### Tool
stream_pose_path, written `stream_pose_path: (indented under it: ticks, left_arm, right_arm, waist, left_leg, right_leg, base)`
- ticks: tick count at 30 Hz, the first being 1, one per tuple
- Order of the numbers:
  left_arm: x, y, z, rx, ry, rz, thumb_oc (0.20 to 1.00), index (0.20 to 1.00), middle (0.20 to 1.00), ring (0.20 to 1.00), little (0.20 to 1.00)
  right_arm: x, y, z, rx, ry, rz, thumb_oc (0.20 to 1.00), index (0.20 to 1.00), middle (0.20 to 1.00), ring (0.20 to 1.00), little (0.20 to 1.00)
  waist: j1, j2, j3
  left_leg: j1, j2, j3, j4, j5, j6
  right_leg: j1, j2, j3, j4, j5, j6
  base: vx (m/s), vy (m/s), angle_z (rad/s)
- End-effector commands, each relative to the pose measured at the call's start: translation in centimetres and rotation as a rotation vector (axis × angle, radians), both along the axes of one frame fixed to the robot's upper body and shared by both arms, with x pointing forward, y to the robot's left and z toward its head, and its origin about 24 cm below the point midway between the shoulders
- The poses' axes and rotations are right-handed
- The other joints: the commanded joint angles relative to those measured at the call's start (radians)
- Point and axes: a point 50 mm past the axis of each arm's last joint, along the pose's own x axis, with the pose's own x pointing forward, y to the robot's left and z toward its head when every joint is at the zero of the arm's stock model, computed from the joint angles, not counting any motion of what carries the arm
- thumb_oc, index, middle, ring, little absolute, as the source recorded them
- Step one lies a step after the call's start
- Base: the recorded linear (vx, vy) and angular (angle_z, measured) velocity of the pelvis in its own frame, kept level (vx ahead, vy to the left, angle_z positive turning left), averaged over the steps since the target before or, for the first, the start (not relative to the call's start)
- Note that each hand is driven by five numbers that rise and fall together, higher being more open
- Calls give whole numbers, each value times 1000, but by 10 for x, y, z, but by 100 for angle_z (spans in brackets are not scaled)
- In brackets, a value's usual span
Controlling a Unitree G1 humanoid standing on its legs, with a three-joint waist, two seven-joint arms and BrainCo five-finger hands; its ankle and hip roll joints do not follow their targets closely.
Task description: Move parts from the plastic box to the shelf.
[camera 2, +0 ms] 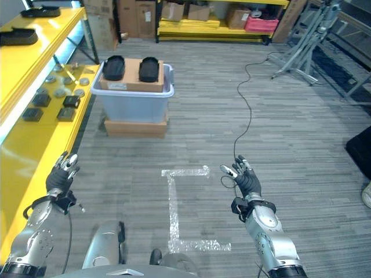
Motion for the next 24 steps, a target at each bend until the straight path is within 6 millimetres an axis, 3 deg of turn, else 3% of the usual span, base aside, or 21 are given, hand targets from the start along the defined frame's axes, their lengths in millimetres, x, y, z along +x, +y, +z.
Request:
stream_pose_path:
  ticks: [1, 2, 4, 6, 8, 11, 12, 13, 15, 17, 21, 24]
  left_arm:
    - [14, 6, 40, 4, -214, 10, 1000, 1000, 1000, 1000, 1000]
    - [11, 6, 42, 6, -217, 13, 1000, 1000, 1000, 1000, 1000]
    - [9, 8, 43, 5, -221, 22, 1000, 1000, 1000, 1000, 1000]
    - [8, 13, 43, 21, -234, 45, 1000, 1000, 1000, 1000, 1000]
    - [8, 17, 44, 29, -255, 72, 1000, 1000, 1000, 1000, 1000]
    - [10, 21, 49, 87, -277, 76, 1000, 1000, 1000, 1000, 1000]
    - [11, 21, 52, 114, -286, 65, 1000, 1000, 1000, 1000, 1000]
    - [15, 19, 56, 127, -292, 32, 1000, 1000, 1000, 1000, 1000]
    - [19, 15, 58, 144, -291, 0, 1000, 1000, 1000, 1000, 1000]
    - [22, 12, 59, 155, -295, -24, 1000, 1000, 1000, 1000, 1000]
    - [21, 9, 59, 124, -297, -63, 1000, 1000, 1000, 1000, 1000]
    - [22, 7, 62, 133, -310, -101, 1000, 1000, 1000, 1000, 1000]
  right_arm:
    - [12, -2, 29, -62, -141, 9, 1000, 1000, 1000, 1000, 1000]
    - [11, -1, 29, -67, -136, 11, 1000, 1000, 1000, 1000, 1000]
    - [10, 0, 29, -70, -130, 21, 1000, 1000, 1000, 1000, 1000]
    - [6, 1, 27, -69, -121, 36, 1000, 1000, 1000, 1000, 1000]
    - [8, 5, 28, -61, -124, 58, 1000, 1000, 1000, 1000, 1000]
    - [17, 18, 24, 2, -128, 52, 1000, 1000, 1000, 1000, 1000]
    - [20, 22, 23, 28, -126, 46, 1000, 1000, 1000, 1000, 1000]
    - [24, 28, 23, 47, -132, 33, 1000, 1000, 1000, 1000, 1000]
    - [26, 37, 23, 47, -137, 35, 1000, 1000, 1000, 1000, 1000]
    - [25, 41, 23, 47, -133, 31, 1000, 1000, 1000, 1000, 1000]
    - [18, 41, 20, 52, -141, 22, 1000, 1000, 1000, 1000, 1000]
    - [15, 36, 21, 53, -170, 20, 1000, 1000, 1000, 1000, 1000]
  waist:
    - [5, 27, 15]
    - [23, 53, 6]
    - [39, 67, 4]
    - [52, 68, 8]
    - [55, 62, 1]
    - [85, 53, -7]
    - [99, 47, -12]
    - [120, 35, -22]
    - [131, 30, -34]
    - [124, 30, -38]
    - [111, 37, -39]
    - [93, 71, -24]
  left_leg:
    - [189, -40, 20, -592, 165, -67]
    - [194, -61, 12, -819, 239, -87]
    - [192, -71, 14, -999, 281, -93]
    - [170, -78, 15, -1046, 269, -103]
    - [186, -73, 39, -1037, 225, -90]
    - [189, -84, 30, -935, 162, -63]
    - [194, -98, 26, -891, 142, -52]
    - [206, -136, 23, -841, 105, -25]
    - [257, -196, 19, -854, 63, 22]
    - [301, -226, 27, -876, 39, 50]
    - [343, -244, 19, -907, 24, 64]
    - [392, -209, -11, -945, 37, 61]
  right_leg:
    - [-22, -49, 10, -42, 73, 136]
    - [-11, -38, 0, -23, 56, 149]
    - [8, -38, -1, 0, 37, 159]
    - [51, -61, -22, 55, -26, 168]
    - [63, -90, -36, 110, -74, 181]
    - [91, -155, -52, 223, -109, 215]
    - [106, -175, -66, 261, -105, 224]
    - [116, -211, -91, 342, -64, 250]
    - [65, -260, -98, 513, 35, 293]
    - [18, -269, -93, 602, 89, 307]
    - [-63, -248, -90, 549, 85, 293]
    - [-171, -229, -92, 409, 88, 256]
  base:
    - [572, 283, -34]
    - [526, 297, -31]
    - [552, 229, -27]
    - [696, 251, -26]
    - [578, 246, -22]
    - [558, 210, -31]
    - [568, 204, -59]
    - [618, 265, -48]
    - [543, 315, 8]
    - [353, 210, 44]
    - [250, 44, 45]
    - [94, -130, 49]
